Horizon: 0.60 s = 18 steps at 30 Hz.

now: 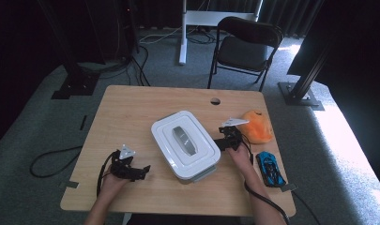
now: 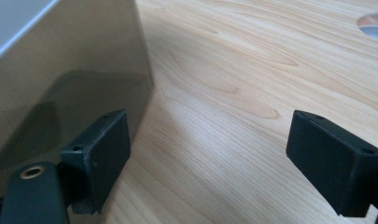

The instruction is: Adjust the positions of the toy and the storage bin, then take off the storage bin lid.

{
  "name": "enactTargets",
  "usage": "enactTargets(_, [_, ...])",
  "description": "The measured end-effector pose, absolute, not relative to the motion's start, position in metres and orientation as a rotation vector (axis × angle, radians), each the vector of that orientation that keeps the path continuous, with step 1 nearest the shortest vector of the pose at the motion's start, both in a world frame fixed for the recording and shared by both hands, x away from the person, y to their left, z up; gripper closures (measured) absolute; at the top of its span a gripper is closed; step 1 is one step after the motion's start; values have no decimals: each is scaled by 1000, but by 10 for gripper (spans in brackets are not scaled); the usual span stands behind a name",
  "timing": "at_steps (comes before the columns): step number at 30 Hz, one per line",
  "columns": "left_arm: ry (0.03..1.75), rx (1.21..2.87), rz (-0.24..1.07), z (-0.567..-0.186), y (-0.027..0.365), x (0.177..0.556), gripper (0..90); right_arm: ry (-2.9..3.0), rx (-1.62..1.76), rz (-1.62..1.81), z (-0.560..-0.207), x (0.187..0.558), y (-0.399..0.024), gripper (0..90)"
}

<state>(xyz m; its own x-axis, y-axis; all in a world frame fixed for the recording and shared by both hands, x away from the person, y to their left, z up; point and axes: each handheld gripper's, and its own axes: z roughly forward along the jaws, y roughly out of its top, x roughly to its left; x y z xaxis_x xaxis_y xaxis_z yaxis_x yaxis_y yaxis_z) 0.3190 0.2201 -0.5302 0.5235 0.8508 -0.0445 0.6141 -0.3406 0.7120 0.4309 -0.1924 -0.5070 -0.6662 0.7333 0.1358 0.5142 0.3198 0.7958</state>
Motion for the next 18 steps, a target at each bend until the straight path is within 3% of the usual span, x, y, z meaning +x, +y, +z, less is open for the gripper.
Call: enactTargets(18, [1317, 2037, 467, -544, 271, 304, 4, 2395, 1147, 1249, -503, 406, -214, 104])
